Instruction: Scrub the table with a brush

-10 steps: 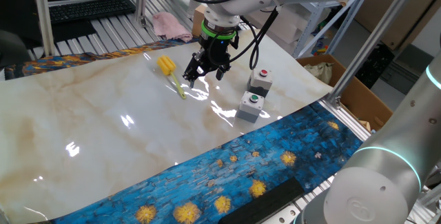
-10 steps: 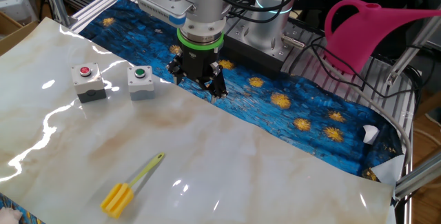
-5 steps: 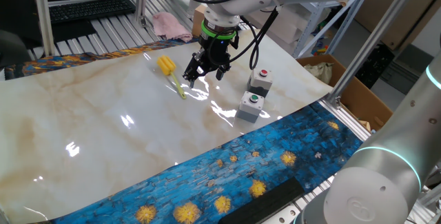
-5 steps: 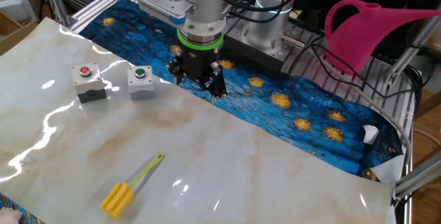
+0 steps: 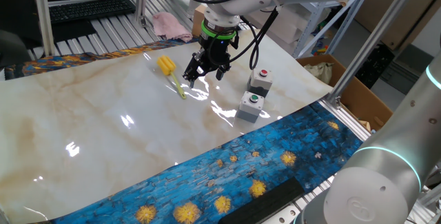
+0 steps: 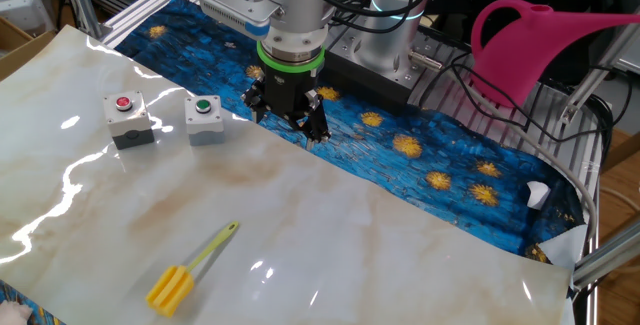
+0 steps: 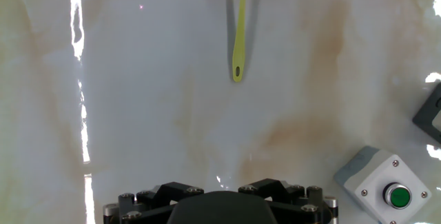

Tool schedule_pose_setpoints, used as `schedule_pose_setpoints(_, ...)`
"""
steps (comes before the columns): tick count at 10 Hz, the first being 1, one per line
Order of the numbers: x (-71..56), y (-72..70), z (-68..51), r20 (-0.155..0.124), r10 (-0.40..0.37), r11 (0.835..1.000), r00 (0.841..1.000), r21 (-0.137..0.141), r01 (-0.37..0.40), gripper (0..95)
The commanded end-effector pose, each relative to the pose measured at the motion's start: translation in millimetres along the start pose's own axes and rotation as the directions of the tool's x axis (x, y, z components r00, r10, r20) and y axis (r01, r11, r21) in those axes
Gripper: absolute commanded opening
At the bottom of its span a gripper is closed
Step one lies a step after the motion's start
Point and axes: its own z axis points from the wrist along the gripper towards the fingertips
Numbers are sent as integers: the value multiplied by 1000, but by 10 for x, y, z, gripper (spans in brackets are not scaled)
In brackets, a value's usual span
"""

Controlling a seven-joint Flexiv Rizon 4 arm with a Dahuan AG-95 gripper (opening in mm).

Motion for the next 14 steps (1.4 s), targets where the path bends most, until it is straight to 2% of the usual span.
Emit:
schedule_pose_setpoints(1,1,1,0,16,79,996,997,-48,-78,0)
schedule_pose_setpoints(14,-7,9,22,19,81,996,997,-46,-80,0)
